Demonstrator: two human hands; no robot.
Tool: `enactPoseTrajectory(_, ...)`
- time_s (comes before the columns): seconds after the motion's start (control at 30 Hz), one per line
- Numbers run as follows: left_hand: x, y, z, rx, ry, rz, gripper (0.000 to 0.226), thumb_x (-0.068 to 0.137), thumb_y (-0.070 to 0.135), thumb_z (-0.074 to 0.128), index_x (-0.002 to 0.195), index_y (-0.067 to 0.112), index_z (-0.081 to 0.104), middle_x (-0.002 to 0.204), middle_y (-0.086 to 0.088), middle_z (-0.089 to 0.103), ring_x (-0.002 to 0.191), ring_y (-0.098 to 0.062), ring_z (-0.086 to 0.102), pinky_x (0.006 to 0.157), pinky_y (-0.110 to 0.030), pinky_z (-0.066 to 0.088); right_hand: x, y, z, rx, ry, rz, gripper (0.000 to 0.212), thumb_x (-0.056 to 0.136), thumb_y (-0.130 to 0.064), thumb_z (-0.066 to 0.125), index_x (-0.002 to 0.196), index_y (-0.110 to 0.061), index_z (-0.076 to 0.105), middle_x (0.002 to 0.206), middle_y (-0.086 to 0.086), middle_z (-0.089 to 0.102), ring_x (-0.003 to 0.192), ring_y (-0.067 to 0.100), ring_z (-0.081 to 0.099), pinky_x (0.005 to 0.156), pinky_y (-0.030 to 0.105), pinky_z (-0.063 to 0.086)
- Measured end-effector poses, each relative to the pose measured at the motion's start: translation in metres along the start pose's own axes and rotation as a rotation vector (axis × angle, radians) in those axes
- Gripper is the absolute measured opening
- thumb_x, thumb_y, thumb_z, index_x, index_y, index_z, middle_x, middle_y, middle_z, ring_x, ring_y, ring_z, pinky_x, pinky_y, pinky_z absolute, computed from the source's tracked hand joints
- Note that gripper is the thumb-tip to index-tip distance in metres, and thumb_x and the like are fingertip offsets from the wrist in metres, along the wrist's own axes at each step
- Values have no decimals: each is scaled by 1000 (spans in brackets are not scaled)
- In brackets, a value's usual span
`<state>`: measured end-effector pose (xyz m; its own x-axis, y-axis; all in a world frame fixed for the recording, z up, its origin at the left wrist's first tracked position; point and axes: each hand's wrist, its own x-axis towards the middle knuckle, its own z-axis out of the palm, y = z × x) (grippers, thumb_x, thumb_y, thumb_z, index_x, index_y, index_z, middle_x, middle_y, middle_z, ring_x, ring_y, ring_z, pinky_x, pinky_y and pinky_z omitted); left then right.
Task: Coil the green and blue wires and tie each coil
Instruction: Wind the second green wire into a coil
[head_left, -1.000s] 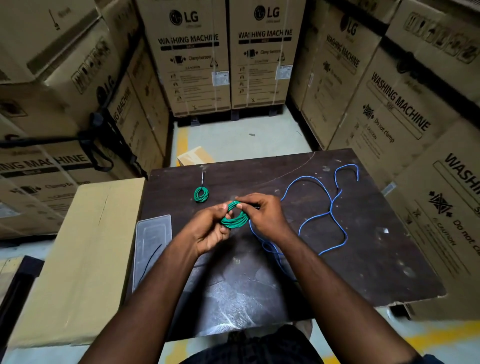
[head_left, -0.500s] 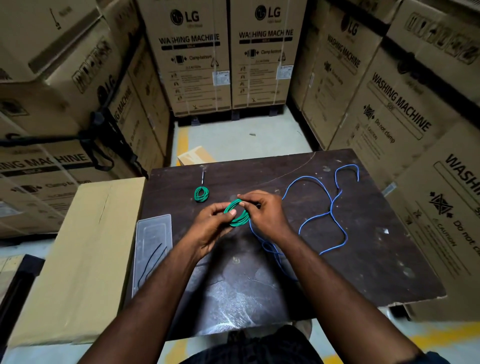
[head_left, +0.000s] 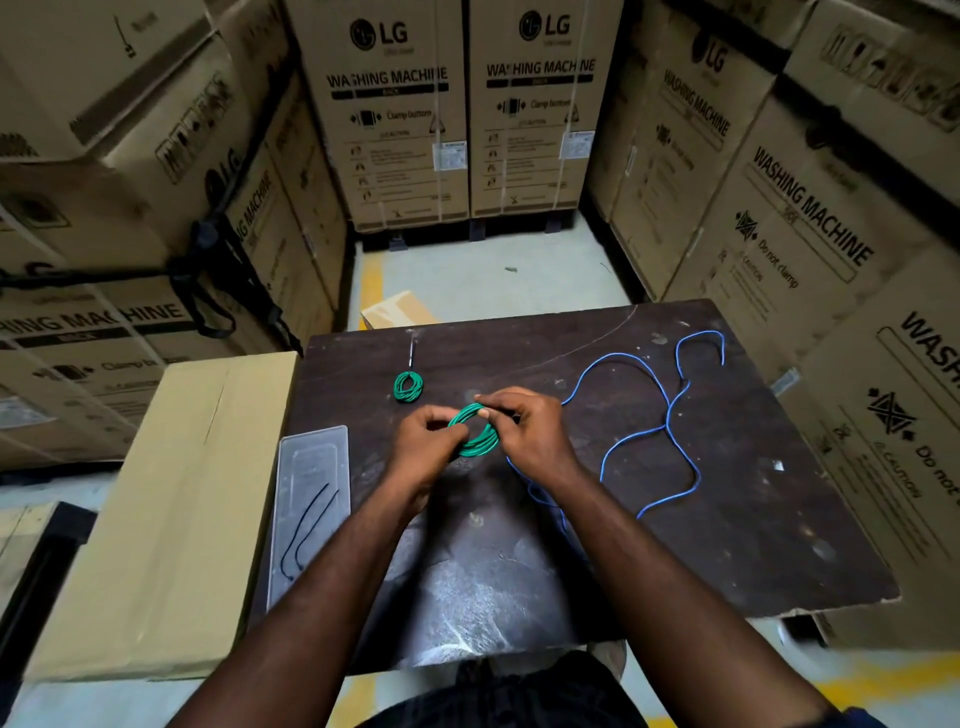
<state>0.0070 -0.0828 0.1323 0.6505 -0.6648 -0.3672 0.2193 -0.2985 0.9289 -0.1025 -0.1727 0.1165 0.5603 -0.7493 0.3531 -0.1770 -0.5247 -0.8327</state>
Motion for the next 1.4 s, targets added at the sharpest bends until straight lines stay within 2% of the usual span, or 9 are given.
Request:
enactPoseTrajectory(0.2, -5, -4, -8, -538, -282, -204, 25, 85, -15, 44, 90, 2, 60, 73, -7, 66, 70, -13, 64, 71, -23, 56, -2, -2, -1, 28, 22, 34, 18, 79, -3, 70, 94, -10, 76, 89, 2, 73, 81, 4, 65, 75, 14, 49)
enactPoseTrajectory(0.3, -6, -5, -10, -783, -296, -282, 21, 77, -14, 58, 91, 1, 60, 81, -9, 66, 70, -12, 67, 73, -23, 59, -1, -3, 2, 45, 27, 64, 17, 80, -4, 69, 94, -10, 76, 89, 1, 74, 82, 4, 66, 75, 16, 49)
enactPoseTrajectory(0.37, 0, -9, -13, -901, -321, -313, 51, 51, -9, 84, 96, -3, 61, 88, -11, 66, 76, -13, 67, 79, -24, 57, -1, -4, 3, 58, 23, 82, 17, 80, -4, 68, 94, -10, 76, 90, 1, 74, 83, 7, 67, 76, 20, 52)
enactPoseTrajectory(0.43, 5, -11, -16, -942, -337, -338, 76, 36, -5, 92, 105, -6, 59, 98, -14, 64, 86, -16, 64, 90, -26, 52, 0, -4, 4, 61, 19, 91, 18, 80, -4, 67, 94, -10, 76, 90, 1, 74, 83, 9, 68, 76, 21, 52)
enactPoseTrajectory(0.6, -4, -8, -13, -764, -210, -310, 12, 83, -6, 60, 92, 2, 61, 78, -8, 68, 70, -11, 67, 79, -23, 55, 0, -3, 3, 22, 35, 83, 18, 79, -2, 68, 92, -11, 76, 89, 1, 73, 83, 5, 66, 76, 15, 49)
enactPoseTrajectory(0.73, -5, -10, -19, -676, -219, -223, 14, 89, -5, 55, 99, 5, 60, 78, -6, 69, 70, -9, 67, 77, -21, 55, 0, -3, 7, 25, 17, 85, 18, 79, -3, 68, 94, -10, 76, 89, 2, 74, 83, 9, 67, 76, 19, 52)
enactPoseTrajectory(1.07, -4, -20, -35, -573, -107, -201, 14, 91, -1, 56, 102, 8, 60, 89, -5, 67, 77, -9, 66, 67, -19, 57, -9, 5, 25, 13, -88, 115, 18, 80, -8, 69, 97, -11, 76, 93, 1, 74, 86, 1, 64, 78, 10, 45)
enactPoseTrajectory(1.23, 2, -37, -56, -475, -50, -207, 12, 92, 2, 57, 101, 10, 60, 97, -5, 66, 96, -14, 62, 91, -29, 51, -14, 8, 39, 19, -143, 124, 18, 80, -7, 69, 97, -10, 75, 94, 2, 74, 86, 1, 63, 79, 10, 46)
enactPoseTrajectory(1.4, 9, -69, -88, -410, 120, -243, 12, 92, 6, 58, 103, 11, 61, 86, -4, 63, 79, -12, 60, 76, -25, 55, -19, 11, 53, 10, -198, 149, 18, 80, -7, 70, 97, -10, 75, 95, 3, 74, 85, 5, 65, 79, 12, 47)
